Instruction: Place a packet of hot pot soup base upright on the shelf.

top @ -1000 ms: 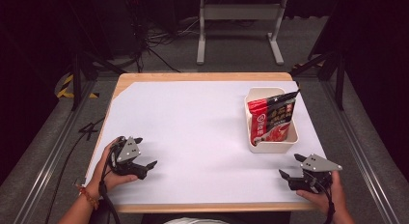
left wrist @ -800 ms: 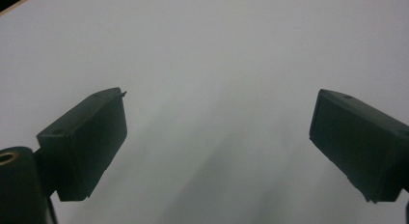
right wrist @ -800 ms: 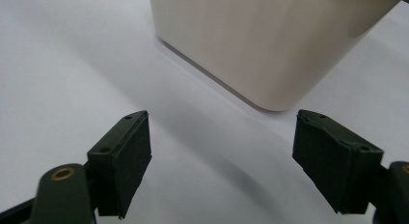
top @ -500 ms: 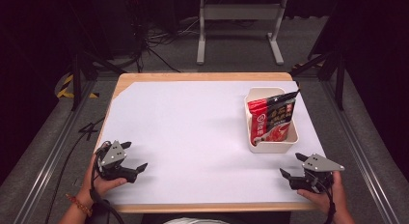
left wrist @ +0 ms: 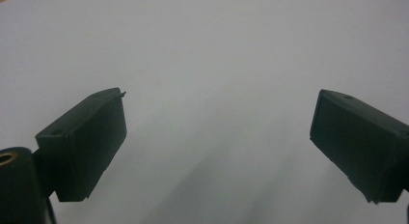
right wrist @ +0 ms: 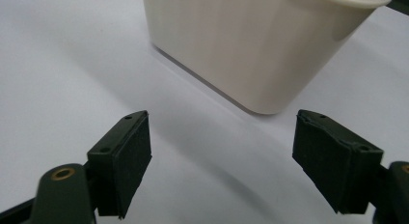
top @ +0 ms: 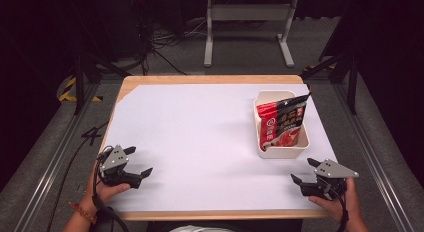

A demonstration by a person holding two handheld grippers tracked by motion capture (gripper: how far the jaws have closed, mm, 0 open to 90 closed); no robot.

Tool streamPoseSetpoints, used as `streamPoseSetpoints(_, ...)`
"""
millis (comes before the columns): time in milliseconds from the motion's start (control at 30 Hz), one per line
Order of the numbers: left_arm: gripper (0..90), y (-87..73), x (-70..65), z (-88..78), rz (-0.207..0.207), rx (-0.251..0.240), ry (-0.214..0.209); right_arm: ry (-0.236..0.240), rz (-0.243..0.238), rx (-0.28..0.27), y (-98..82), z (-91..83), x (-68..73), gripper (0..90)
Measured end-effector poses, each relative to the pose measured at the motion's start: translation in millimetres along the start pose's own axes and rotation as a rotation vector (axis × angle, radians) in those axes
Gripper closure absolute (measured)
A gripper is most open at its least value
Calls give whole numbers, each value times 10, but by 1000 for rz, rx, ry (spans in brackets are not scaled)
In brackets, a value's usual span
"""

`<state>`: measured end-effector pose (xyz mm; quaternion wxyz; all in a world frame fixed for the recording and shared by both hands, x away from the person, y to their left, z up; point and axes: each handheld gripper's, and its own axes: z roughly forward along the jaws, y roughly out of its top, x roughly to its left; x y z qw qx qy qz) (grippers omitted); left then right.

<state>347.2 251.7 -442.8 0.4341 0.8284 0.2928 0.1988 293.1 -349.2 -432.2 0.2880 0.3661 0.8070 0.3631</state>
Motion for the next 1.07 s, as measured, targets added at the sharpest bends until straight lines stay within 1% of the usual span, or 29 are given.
streamPoseSetpoints(33,66,0,-1,-4,2,-1,-3,-2,2,-1,1,-2,-1,209)
streamPoseSetpoints(233,64,3,-8,-8,0,-4,6,-4,-3,-6,10,-5,2,209)
streamPoseSetpoints(333,63,6,-7,-2,3,-1,2,-3,-2,-6,7,-6,0,209)
streamPoseSetpoints(567,63,4,-7,-13,-1,-5,15,-1,-3,-8,14,-1,3,210)
streamPoseSetpoints(733,60,16,-2,2,1,-5,10,-4,1,-10,2,-7,-4,208)
streamPoseSetpoints(833,52,21,-3,12,11,6,26,-4,2,-15,-11,-12,-16,203)
streamPoseSetpoints(900,53,18,7,14,1,1,24,-6,2,-14,-13,-13,-19,201)
streamPoseSetpoints(1067,53,21,3,16,6,5,29,-7,3,-21,-10,-25,-24,198)
